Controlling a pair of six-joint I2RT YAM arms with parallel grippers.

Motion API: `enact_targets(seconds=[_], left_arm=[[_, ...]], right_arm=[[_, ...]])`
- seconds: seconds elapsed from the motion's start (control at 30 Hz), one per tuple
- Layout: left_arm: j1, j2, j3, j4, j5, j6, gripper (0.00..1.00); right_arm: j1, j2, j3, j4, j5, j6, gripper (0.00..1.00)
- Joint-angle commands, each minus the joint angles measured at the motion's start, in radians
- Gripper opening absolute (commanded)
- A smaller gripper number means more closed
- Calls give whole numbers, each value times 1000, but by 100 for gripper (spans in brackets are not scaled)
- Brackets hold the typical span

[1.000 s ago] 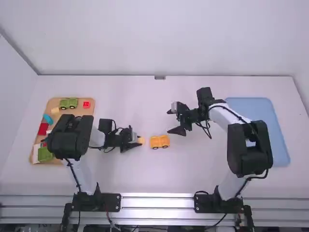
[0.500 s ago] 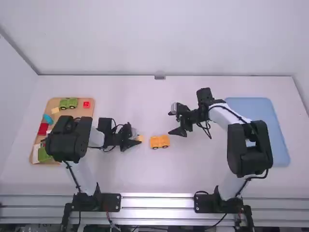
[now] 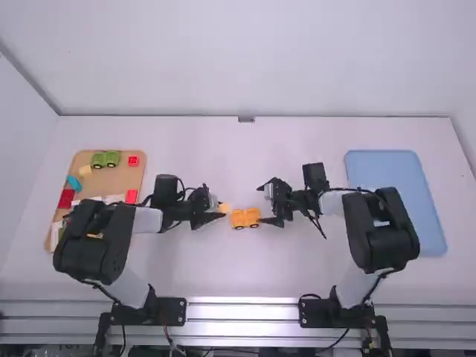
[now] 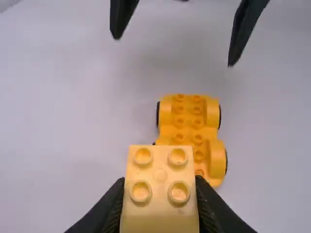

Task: Assemble lego blocks to make yellow taxi

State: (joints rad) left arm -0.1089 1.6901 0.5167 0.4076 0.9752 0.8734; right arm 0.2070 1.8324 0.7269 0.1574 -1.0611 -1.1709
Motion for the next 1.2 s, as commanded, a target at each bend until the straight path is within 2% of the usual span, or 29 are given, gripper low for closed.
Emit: enact_targets(seconds=[0.0, 0.23, 0.47, 0.63, 0.97, 1.1, 1.17], left_arm=[[-29, -16, 0, -6, 50, -20, 4], [-85, -16, 27, -11, 29, -22, 4], [-88, -16, 32, -10, 29, -59, 2], [-90, -16, 32, -6, 29, -78, 2], [-88, -16, 32, -7, 27, -99, 2], [-88, -16, 32, -7, 26, -99, 2], [-88, -16, 32, -10, 26, -99, 2]], right_arm=[[32, -1, -43, 48, 18, 98, 99], [85, 55, -39, 62, 73, 71, 99], [36, 228, 54, 42, -116, -30, 99], [32, 288, 91, 44, -128, -38, 99], [56, 303, 91, 44, -117, -68, 100], [56, 303, 91, 44, -90, -60, 89], [56, 303, 91, 44, -79, -60, 88]])
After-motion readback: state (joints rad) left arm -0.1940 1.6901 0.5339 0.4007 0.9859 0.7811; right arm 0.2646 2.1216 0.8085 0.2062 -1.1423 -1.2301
